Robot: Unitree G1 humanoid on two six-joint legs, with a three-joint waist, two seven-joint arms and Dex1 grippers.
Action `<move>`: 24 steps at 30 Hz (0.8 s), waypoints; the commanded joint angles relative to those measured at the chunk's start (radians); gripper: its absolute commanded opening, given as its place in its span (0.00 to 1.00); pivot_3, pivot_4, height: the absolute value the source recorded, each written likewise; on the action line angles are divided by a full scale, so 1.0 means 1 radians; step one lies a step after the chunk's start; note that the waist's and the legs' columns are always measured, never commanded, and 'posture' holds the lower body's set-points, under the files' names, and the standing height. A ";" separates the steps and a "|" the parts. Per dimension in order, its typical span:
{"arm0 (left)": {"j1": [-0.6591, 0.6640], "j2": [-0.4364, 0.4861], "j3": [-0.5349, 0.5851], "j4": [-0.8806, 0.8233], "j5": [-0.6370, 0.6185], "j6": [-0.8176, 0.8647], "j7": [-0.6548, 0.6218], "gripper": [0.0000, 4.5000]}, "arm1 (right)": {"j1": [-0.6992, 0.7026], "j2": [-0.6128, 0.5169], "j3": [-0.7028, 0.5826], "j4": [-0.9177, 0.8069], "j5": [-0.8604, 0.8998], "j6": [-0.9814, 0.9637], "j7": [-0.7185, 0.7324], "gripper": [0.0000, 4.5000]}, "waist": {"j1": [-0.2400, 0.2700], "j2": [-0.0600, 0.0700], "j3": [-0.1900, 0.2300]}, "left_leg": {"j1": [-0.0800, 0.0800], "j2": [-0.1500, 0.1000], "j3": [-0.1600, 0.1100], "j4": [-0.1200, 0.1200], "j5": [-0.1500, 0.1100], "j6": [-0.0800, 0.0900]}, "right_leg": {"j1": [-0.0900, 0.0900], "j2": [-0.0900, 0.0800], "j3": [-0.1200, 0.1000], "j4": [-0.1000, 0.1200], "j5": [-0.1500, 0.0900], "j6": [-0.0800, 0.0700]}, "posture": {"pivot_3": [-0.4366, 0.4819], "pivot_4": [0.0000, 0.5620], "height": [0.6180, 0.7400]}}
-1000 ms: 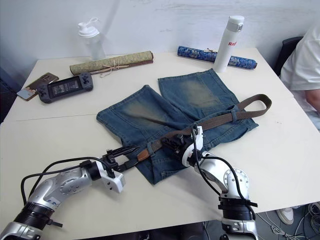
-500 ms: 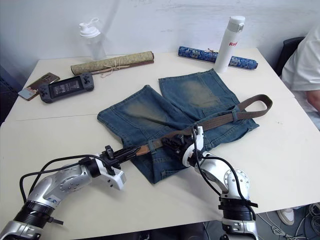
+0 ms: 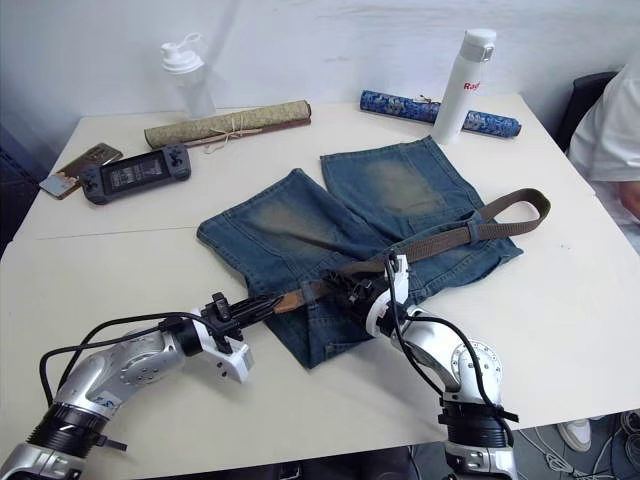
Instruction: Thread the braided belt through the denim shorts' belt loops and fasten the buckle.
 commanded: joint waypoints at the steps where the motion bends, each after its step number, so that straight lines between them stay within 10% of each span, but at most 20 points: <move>1: 0.018 0.011 0.010 -0.023 -0.002 0.005 0.005 0.00 | 0.048 -0.120 -0.033 -0.081 0.053 0.023 -0.003 0.99 | 0.005 0.000 0.000 | 0.000 0.000 0.000 0.001 0.000 0.000 | 0.000 0.000 0.000 0.000 0.000 0.000 | 0.48 0.27 0.82; 9: 0.034 0.018 0.032 -0.024 -0.021 0.017 0.008 0.00 | 0.095 -0.590 -0.021 -0.372 -0.387 0.047 0.531 0.99 | 0.013 0.003 0.002 | 0.000 -0.001 0.000 0.000 -0.003 0.005 | 0.000 -0.001 0.000 -0.006 0.000 0.000 | 0.48 0.27 0.82; 15: 0.038 0.018 0.034 -0.027 -0.031 0.021 0.005 0.00 | 0.158 -0.653 0.071 -0.423 -0.732 -0.138 0.719 0.99 | 0.024 0.002 0.003 | 0.000 0.000 0.000 0.001 -0.002 0.003 | 0.001 0.000 -0.001 -0.007 0.000 0.000 | 0.48 0.27 0.82; 18: 0.038 0.018 0.033 -0.028 -0.035 0.024 0.003 0.00 | 0.178 -0.629 0.095 -0.423 -0.852 -0.214 0.770 0.84 | 0.030 0.002 0.003 | 0.000 -0.001 0.000 0.001 -0.001 0.002 | 0.001 -0.001 -0.001 -0.007 0.000 0.000 | 0.48 0.27 0.82; 24: 0.033 0.016 0.031 -0.030 -0.038 0.026 -0.001 0.00 | 0.179 -0.583 0.126 -0.395 -1.002 -0.262 0.808 0.17 | 0.031 0.002 0.003 | 0.000 -0.001 0.000 0.001 0.000 0.001 | 0.001 0.000 -0.001 -0.007 0.000 0.000 | 0.48 0.27 0.82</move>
